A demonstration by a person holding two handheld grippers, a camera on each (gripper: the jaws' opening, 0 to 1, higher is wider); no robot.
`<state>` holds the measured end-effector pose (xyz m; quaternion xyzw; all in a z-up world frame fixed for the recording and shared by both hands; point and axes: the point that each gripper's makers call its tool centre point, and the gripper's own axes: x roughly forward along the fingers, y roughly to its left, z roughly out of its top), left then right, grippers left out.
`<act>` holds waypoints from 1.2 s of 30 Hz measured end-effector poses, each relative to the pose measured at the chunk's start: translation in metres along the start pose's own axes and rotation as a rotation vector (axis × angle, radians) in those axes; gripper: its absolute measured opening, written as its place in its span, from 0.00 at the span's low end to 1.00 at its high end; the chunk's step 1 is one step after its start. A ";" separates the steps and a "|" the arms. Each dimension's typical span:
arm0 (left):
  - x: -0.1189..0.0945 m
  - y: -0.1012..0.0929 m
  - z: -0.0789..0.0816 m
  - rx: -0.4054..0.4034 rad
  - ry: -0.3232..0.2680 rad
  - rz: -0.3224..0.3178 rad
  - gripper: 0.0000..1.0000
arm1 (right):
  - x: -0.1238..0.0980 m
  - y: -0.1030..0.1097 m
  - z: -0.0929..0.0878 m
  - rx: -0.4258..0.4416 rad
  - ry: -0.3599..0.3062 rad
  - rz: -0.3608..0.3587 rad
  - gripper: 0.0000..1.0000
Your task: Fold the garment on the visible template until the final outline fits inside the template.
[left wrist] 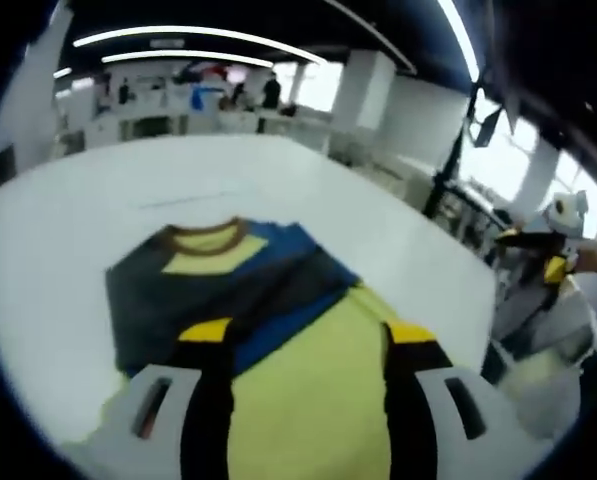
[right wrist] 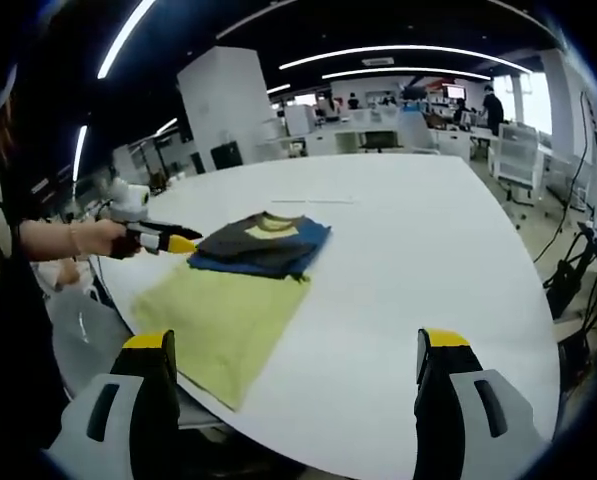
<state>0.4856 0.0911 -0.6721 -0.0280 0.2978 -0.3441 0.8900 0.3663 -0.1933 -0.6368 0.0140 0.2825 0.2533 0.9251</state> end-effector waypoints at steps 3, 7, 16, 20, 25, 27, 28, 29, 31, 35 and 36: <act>-0.018 0.007 0.002 -0.019 -0.005 0.025 0.59 | 0.000 0.002 0.001 -0.004 -0.001 0.003 1.00; -0.042 0.011 0.002 -0.034 -0.004 0.037 0.64 | 0.002 0.005 0.003 -0.008 -0.003 0.011 1.00; -0.093 0.022 -0.010 -0.024 0.048 0.072 0.74 | 0.006 0.015 0.008 -0.029 -0.008 0.039 1.00; -0.111 0.027 -0.013 -0.018 0.046 0.096 0.80 | 0.009 0.021 0.014 -0.045 -0.011 0.060 1.00; -0.128 0.026 -0.019 -0.031 0.047 0.117 0.85 | 0.013 0.030 0.024 -0.071 -0.016 0.087 1.00; -0.134 0.027 -0.020 -0.038 0.043 0.128 0.87 | 0.015 0.032 0.027 -0.081 -0.019 0.094 1.00; -0.136 0.027 -0.021 -0.042 0.043 0.132 0.88 | 0.015 0.033 0.029 -0.085 -0.019 0.097 1.00; -0.139 0.026 -0.021 -0.044 0.043 0.134 0.88 | 0.016 0.034 0.030 -0.089 -0.020 0.102 1.00; -0.143 0.026 -0.024 -0.036 0.050 0.141 0.90 | 0.017 0.035 0.033 -0.097 -0.022 0.109 1.00; -0.152 0.029 -0.028 -0.042 0.052 0.161 0.93 | 0.018 0.037 0.036 -0.107 -0.028 0.118 1.00; -0.154 0.030 -0.028 -0.048 0.047 0.166 0.94 | 0.018 0.038 0.037 -0.107 -0.029 0.119 1.00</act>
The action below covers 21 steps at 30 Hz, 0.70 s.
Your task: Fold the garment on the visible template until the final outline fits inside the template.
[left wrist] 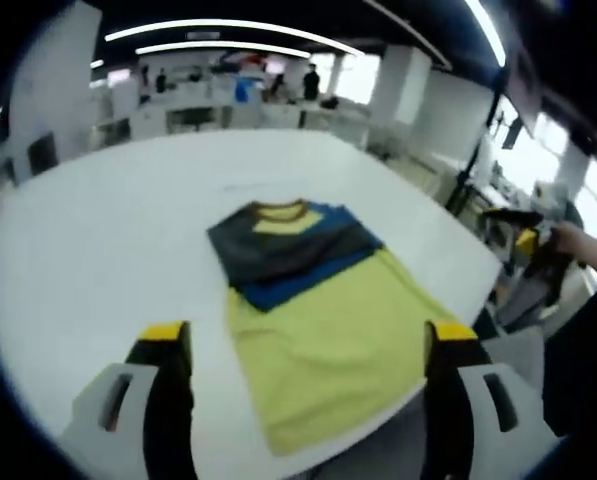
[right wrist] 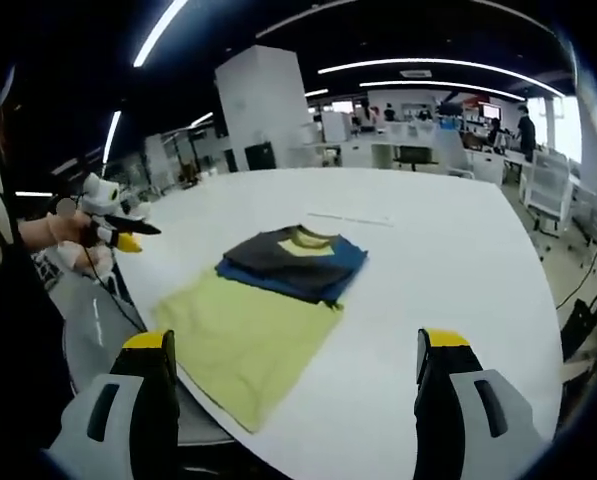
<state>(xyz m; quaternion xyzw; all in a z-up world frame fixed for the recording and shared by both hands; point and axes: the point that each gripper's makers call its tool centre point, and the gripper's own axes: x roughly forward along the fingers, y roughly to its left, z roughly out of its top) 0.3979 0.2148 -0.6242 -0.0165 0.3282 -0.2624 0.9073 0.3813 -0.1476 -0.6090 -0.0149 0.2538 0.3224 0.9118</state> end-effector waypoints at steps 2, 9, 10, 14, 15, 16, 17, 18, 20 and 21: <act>-0.002 0.002 -0.002 -0.003 -0.003 0.014 0.97 | 0.001 0.002 0.001 0.000 0.000 0.004 1.00; 0.000 0.002 -0.010 -0.024 0.014 0.019 0.99 | 0.001 0.004 0.001 -0.006 0.001 0.010 1.00; 0.000 0.001 -0.010 -0.023 0.017 0.014 0.99 | 0.000 0.003 0.001 -0.006 0.001 0.008 1.00; 0.002 -0.002 -0.010 -0.014 0.030 0.004 0.99 | -0.002 0.002 0.001 -0.005 0.000 0.003 1.00; 0.002 -0.001 -0.010 -0.012 0.029 0.004 0.99 | -0.002 0.002 0.000 -0.004 0.000 0.001 1.00; 0.002 -0.001 -0.009 -0.013 0.028 0.004 0.99 | -0.002 0.002 0.000 -0.001 0.000 0.001 1.00; 0.003 -0.001 -0.009 -0.014 0.027 0.003 0.99 | -0.002 0.002 0.000 0.000 0.000 -0.001 1.00; 0.003 -0.001 -0.008 -0.013 0.026 0.002 0.99 | -0.003 0.002 -0.001 0.000 0.000 -0.001 1.00; 0.004 -0.002 -0.008 -0.010 0.030 -0.001 0.99 | -0.003 0.003 -0.002 0.002 0.002 -0.002 1.00; 0.006 -0.003 -0.009 -0.009 0.033 -0.005 0.99 | -0.003 0.003 -0.003 0.004 0.003 -0.002 1.00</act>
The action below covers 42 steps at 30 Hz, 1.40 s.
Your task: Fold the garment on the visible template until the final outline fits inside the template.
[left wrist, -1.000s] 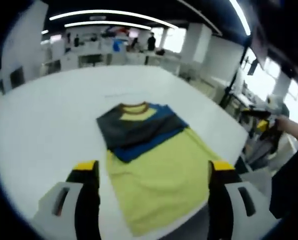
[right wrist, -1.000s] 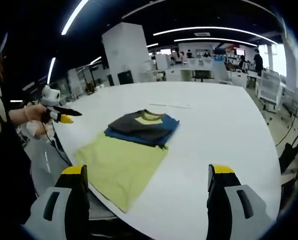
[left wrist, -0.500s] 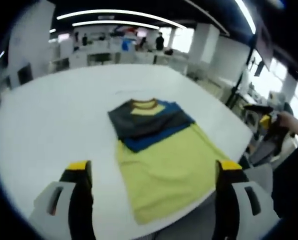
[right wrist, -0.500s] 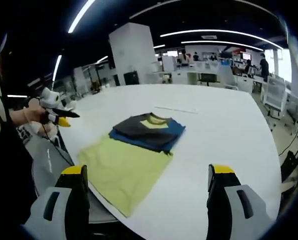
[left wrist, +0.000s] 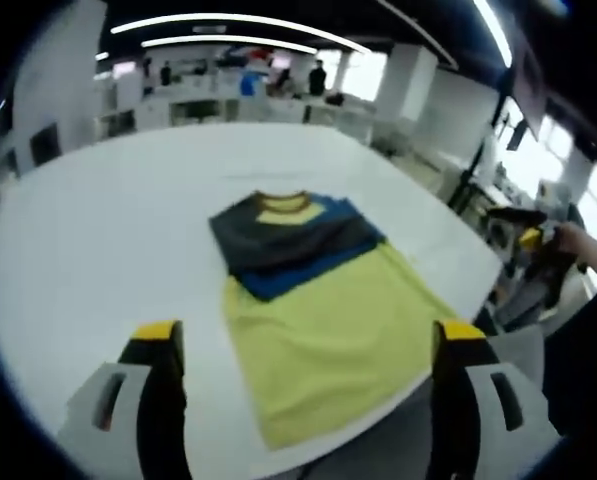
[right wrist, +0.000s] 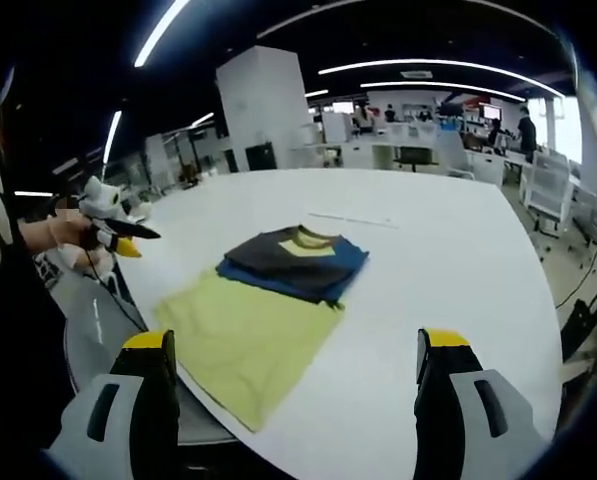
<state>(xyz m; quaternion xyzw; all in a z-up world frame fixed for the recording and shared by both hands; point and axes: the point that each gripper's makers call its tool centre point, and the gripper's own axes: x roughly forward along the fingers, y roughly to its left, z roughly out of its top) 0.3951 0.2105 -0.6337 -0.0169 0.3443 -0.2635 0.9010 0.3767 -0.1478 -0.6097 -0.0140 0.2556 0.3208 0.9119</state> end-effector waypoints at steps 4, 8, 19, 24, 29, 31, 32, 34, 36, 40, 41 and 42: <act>0.007 -0.004 -0.001 0.004 0.011 -0.015 0.99 | -0.001 -0.001 -0.002 0.005 0.005 -0.003 1.00; 0.022 -0.012 0.006 0.032 0.017 -0.041 0.98 | -0.003 -0.003 -0.003 0.008 0.003 -0.012 1.00; 0.069 -0.036 0.023 0.080 0.033 -0.120 0.90 | -0.007 -0.011 -0.004 0.022 0.002 -0.030 1.00; 0.088 -0.043 0.029 0.090 0.036 -0.144 0.88 | -0.008 -0.012 -0.004 0.022 0.004 -0.036 1.00; 0.110 -0.055 0.030 0.099 0.054 -0.178 0.85 | -0.007 -0.010 -0.006 0.029 0.004 -0.037 1.00; 0.117 -0.058 0.031 0.104 0.059 -0.186 0.85 | -0.006 -0.011 -0.007 0.029 0.006 -0.037 1.00; 0.120 -0.059 0.032 0.104 0.060 -0.188 0.85 | -0.006 -0.011 -0.007 0.028 0.007 -0.037 1.00; 0.126 -0.061 0.032 0.104 0.065 -0.195 0.84 | -0.006 -0.012 -0.007 0.027 0.012 -0.041 1.00; 0.133 -0.063 0.033 0.107 0.068 -0.200 0.84 | -0.007 -0.013 -0.007 0.031 0.007 -0.044 1.00; 0.142 -0.068 0.035 0.120 0.074 -0.210 0.83 | -0.008 -0.015 -0.007 0.032 0.008 -0.051 1.00; 0.144 -0.069 0.036 0.123 0.075 -0.213 0.83 | -0.007 -0.016 -0.008 0.033 0.009 -0.052 1.00; 0.146 -0.070 0.036 0.126 0.076 -0.216 0.83 | -0.007 -0.016 -0.009 0.035 0.009 -0.053 1.00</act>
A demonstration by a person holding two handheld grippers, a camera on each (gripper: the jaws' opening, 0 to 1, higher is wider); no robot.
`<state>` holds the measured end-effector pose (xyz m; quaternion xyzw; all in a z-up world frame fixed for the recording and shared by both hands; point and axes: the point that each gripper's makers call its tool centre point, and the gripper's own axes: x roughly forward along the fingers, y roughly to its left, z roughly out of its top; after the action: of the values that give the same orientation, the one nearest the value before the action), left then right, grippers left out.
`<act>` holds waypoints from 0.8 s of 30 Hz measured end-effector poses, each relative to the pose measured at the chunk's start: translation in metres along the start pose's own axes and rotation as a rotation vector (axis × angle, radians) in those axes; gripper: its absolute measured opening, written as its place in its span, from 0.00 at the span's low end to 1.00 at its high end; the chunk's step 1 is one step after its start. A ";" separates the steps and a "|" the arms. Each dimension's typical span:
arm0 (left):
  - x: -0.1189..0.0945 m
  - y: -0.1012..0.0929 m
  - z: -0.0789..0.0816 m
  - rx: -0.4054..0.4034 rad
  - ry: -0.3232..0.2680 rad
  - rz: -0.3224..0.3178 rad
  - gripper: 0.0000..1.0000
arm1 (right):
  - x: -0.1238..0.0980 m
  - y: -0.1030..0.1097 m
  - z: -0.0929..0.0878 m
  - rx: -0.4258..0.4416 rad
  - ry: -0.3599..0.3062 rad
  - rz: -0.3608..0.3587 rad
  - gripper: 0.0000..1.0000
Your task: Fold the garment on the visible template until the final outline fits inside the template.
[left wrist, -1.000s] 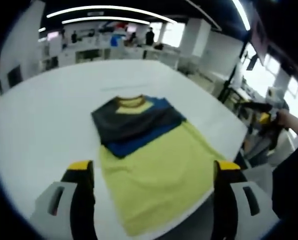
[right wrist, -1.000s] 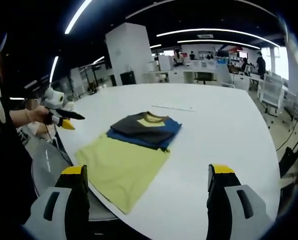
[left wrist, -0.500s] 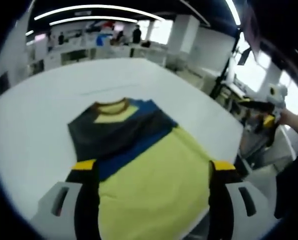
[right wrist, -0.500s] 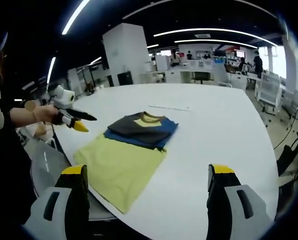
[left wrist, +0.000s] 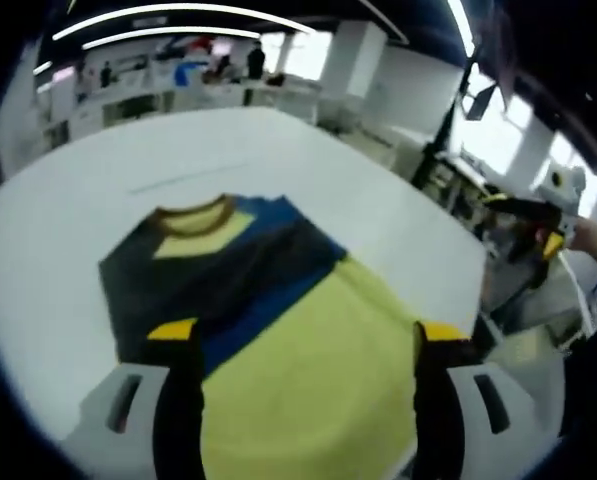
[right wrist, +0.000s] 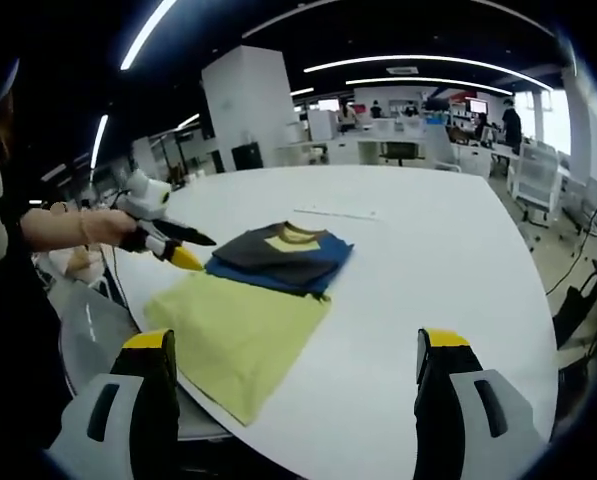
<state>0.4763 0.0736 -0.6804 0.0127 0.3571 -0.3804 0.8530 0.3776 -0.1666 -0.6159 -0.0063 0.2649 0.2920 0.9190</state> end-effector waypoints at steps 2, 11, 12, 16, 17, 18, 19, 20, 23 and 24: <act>0.004 -0.001 0.002 0.006 0.000 -0.006 0.82 | 0.000 -0.001 0.000 0.002 -0.002 -0.003 1.00; 0.029 -0.004 0.008 0.013 -0.002 -0.025 0.81 | 0.000 -0.004 -0.004 0.015 -0.003 -0.011 1.00; 0.031 -0.005 0.009 0.017 -0.004 -0.028 0.81 | 0.000 -0.004 -0.005 0.017 -0.003 -0.012 1.00; 0.042 -0.011 0.012 0.031 -0.005 -0.042 0.77 | -0.001 -0.007 -0.009 0.024 0.003 -0.016 1.00; 0.046 -0.014 0.013 0.035 -0.005 -0.045 0.77 | -0.001 -0.008 -0.010 0.027 0.004 -0.017 1.00; 0.048 -0.015 0.013 0.037 -0.005 -0.048 0.76 | -0.001 -0.008 -0.011 0.029 0.005 -0.019 1.00; 0.053 -0.017 0.013 0.038 -0.005 -0.052 0.74 | -0.002 -0.009 -0.012 0.030 0.006 -0.020 1.00; 0.055 -0.018 0.014 0.038 -0.006 -0.056 0.73 | -0.002 -0.009 -0.012 0.032 0.007 -0.022 1.00; 0.066 -0.021 0.014 0.045 -0.003 -0.065 0.70 | -0.002 -0.012 -0.015 0.039 0.011 -0.027 1.00; 0.069 -0.022 0.013 0.047 0.001 -0.068 0.70 | -0.002 -0.012 -0.015 0.039 0.012 -0.027 1.00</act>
<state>0.5015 0.0099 -0.7076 0.0208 0.3485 -0.4174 0.8390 0.3756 -0.1800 -0.6295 0.0064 0.2757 0.2743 0.9212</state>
